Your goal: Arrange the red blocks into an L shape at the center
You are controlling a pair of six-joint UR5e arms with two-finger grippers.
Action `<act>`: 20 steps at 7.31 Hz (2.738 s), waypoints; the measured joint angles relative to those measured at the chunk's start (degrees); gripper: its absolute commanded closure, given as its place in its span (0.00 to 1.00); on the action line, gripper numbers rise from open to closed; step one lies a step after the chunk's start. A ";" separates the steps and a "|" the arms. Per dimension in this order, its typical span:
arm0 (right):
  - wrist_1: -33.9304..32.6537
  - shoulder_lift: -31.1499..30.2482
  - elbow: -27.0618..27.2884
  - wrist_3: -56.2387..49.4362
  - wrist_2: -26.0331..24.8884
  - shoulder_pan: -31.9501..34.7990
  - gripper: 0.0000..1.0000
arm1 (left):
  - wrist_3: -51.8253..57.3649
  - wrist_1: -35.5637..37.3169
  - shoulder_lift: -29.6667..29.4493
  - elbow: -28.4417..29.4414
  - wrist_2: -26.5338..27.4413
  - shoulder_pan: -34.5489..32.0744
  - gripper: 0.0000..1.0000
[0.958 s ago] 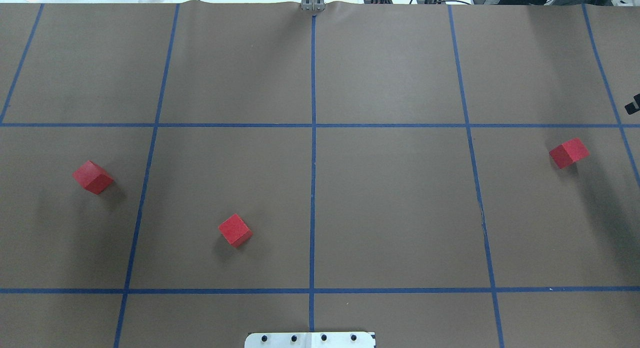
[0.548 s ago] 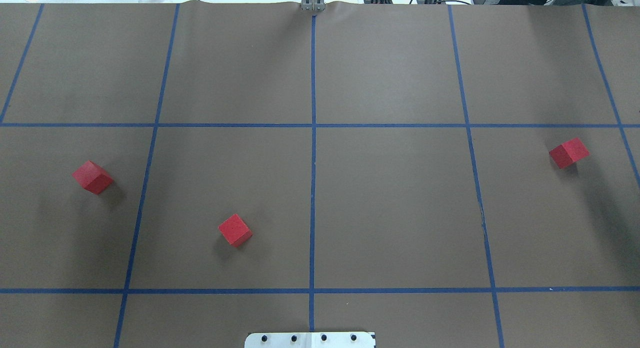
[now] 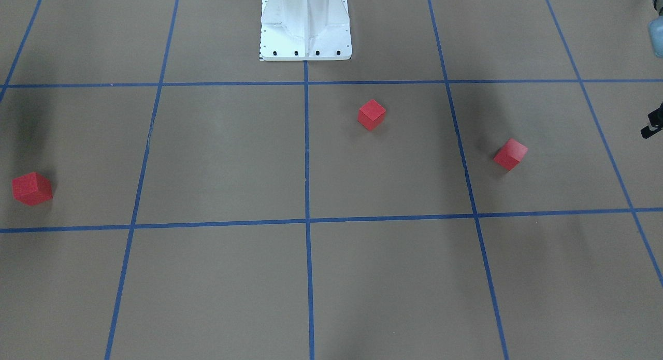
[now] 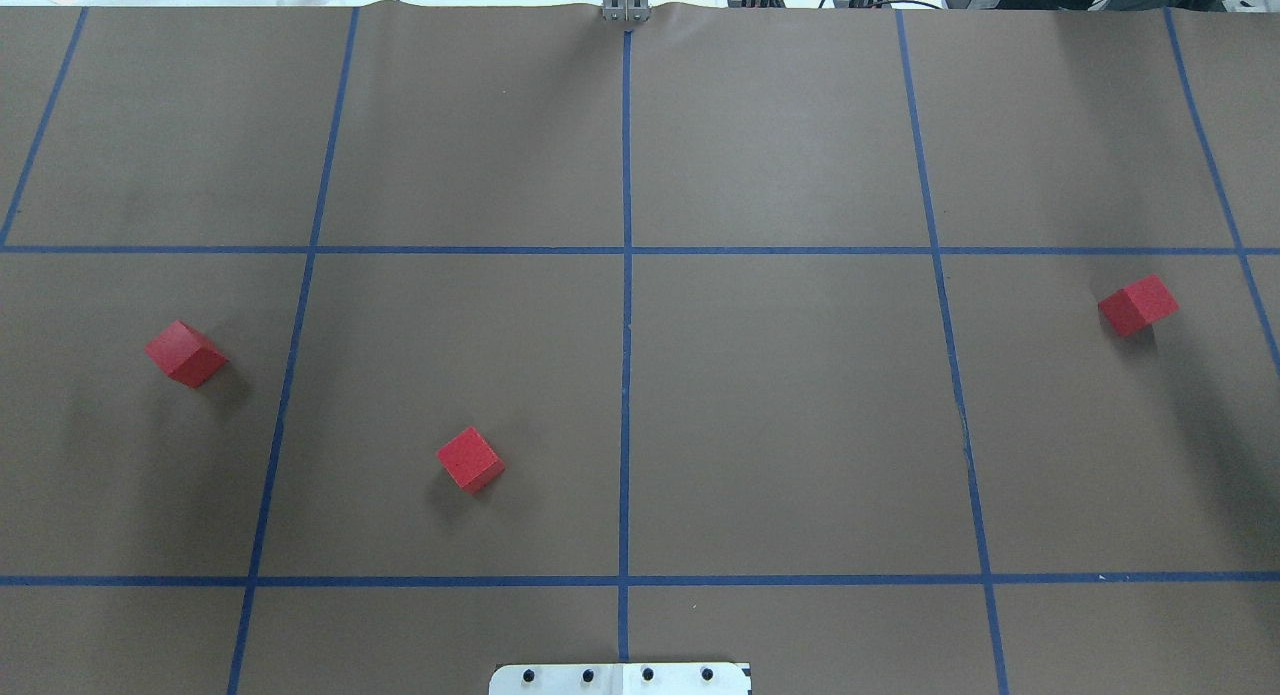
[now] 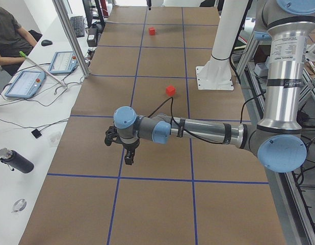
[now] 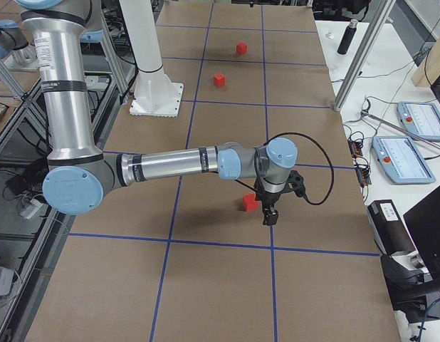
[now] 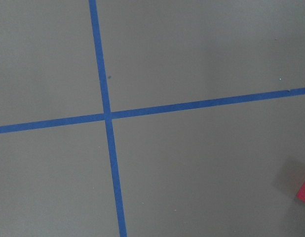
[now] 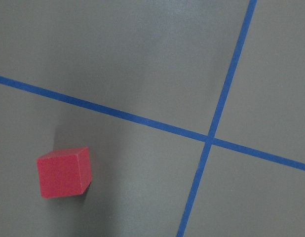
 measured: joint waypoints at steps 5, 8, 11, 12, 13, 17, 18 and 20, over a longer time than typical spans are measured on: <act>0.79 -0.39 0.11 0.08 0.36 -1.85 0.00 | -0.02 -0.84 1.95 -0.96 -0.44 -0.49 0.00; 8.94 -2.37 -0.30 0.32 0.58 -5.78 0.00 | -0.03 -0.92 3.32 -3.01 -0.53 -0.49 0.00; 11.70 -2.59 -0.81 0.48 1.14 -10.51 0.00 | -0.15 -0.87 4.62 -5.50 -0.58 -0.55 0.00; 12.02 -1.80 -1.78 0.57 1.25 -12.24 0.00 | -0.25 -0.86 4.82 -5.91 -0.57 -0.53 0.00; 12.35 -0.57 -3.06 1.71 1.28 -13.85 0.00 | -0.33 -0.86 4.86 -6.09 -0.54 -0.50 0.00; 16.34 1.25 -7.41 10.83 1.25 -16.58 0.00 | -0.37 -0.86 4.79 -6.23 -0.42 -0.49 0.00; 17.54 1.27 -8.48 11.81 1.25 -16.71 0.00 | -0.40 -0.86 4.75 -6.27 -0.42 -0.49 0.00; 18.50 1.34 -9.17 13.74 1.25 -17.72 0.11 | -0.46 -0.86 4.77 -6.50 -0.42 -0.49 0.00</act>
